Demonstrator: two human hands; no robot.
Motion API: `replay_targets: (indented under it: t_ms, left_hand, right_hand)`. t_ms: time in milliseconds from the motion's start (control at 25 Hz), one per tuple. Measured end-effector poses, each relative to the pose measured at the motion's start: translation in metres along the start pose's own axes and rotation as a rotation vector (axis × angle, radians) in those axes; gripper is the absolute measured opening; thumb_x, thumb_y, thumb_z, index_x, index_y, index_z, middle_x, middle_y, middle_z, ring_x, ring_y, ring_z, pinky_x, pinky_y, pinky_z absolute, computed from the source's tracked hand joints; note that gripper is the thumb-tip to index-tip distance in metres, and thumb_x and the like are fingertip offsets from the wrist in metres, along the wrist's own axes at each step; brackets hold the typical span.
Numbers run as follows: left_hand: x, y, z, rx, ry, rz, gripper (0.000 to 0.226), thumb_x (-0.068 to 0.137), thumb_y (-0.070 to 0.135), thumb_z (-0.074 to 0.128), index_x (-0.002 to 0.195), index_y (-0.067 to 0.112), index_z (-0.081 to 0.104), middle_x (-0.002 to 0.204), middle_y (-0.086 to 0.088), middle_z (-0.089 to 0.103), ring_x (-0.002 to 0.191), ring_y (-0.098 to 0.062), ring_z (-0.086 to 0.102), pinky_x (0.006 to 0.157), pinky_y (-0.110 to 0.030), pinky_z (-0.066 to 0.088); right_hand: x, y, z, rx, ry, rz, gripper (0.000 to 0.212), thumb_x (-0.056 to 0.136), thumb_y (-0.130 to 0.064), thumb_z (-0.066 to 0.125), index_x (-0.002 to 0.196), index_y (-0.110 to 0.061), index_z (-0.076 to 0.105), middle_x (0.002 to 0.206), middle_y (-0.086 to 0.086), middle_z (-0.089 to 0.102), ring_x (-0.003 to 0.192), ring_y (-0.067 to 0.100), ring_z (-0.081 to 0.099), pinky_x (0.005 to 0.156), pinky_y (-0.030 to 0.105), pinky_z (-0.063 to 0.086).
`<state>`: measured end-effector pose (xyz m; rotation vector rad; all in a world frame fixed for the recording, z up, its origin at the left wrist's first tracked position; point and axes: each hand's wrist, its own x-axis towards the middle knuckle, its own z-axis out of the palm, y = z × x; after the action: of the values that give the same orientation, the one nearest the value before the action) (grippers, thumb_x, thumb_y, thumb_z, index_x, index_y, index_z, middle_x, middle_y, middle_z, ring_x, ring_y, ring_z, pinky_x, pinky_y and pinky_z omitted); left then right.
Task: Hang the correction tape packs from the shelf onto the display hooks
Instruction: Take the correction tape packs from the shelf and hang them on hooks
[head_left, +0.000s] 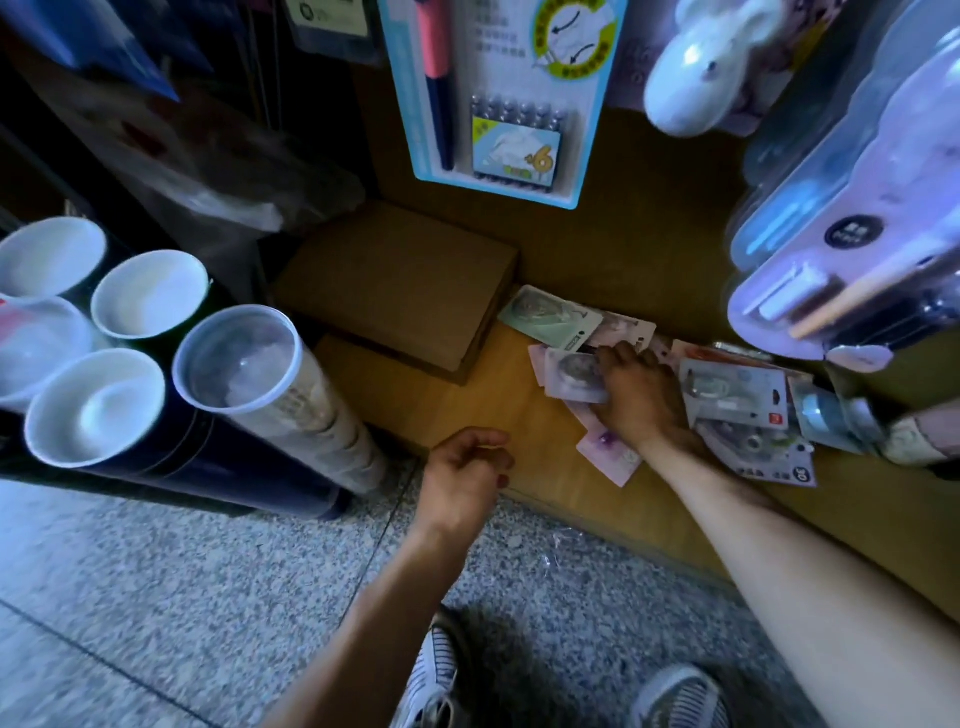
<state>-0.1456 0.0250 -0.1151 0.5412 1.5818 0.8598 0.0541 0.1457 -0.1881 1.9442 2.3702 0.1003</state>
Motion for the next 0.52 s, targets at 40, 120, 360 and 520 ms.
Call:
replay_targets:
  t_ms: [40,120,360,520]
  left_hand:
    - [-0.001,-0.002,0.0,-0.001,-0.006,0.004,0.022,0.086,-0.003,0.052,0.096,0.007,0.069,0.099,-0.018,0.069,0.079,-0.019,0.059,0.052,-0.014,0.046]
    - [-0.002,-0.002,0.004,-0.026,-0.009,0.009,0.021,0.088,0.0,0.052,0.093,0.012,0.069,0.1,-0.016,0.069,0.081,-0.02,0.059,0.057,-0.018,0.046]
    - [-0.003,0.001,0.02,-0.272,-0.036,-0.189,0.036,0.082,0.026,0.072,0.116,0.022,0.061,0.106,-0.009,0.071,0.096,-0.027,0.068,0.077,-0.038,0.052]
    - [-0.01,-0.005,0.021,-0.164,-0.044,-0.115,0.03,0.077,-0.004,0.071,0.107,0.0,0.068,0.107,-0.022,0.07,0.094,-0.034,0.067,0.087,-0.046,0.052]
  right_hand:
    - [-0.006,-0.002,-0.001,0.015,0.053,-0.031,0.036,0.078,-0.017,0.067,0.113,-0.012,0.058,0.108,0.014,0.063,0.095,0.037,0.061,0.076,0.042,0.051]
    - [-0.018,-0.003,-0.005,0.091,0.18,-0.117,0.041,0.072,-0.008,0.07,0.112,-0.011,0.061,0.107,0.013,0.065,0.094,0.036,0.062,0.076,0.044,0.052]
    - [-0.084,-0.026,-0.017,0.335,0.341,-0.395,0.051,0.078,0.003,0.059,0.125,-0.016,0.063,0.128,0.01,0.061,0.108,0.03,0.057,0.088,0.037,0.049]
    - [-0.091,-0.017,-0.011,0.318,0.287,-0.312,0.079,0.069,0.011,0.068,0.141,-0.015,0.047,0.141,0.01,0.053,0.125,0.029,0.051,0.102,0.04,0.041]
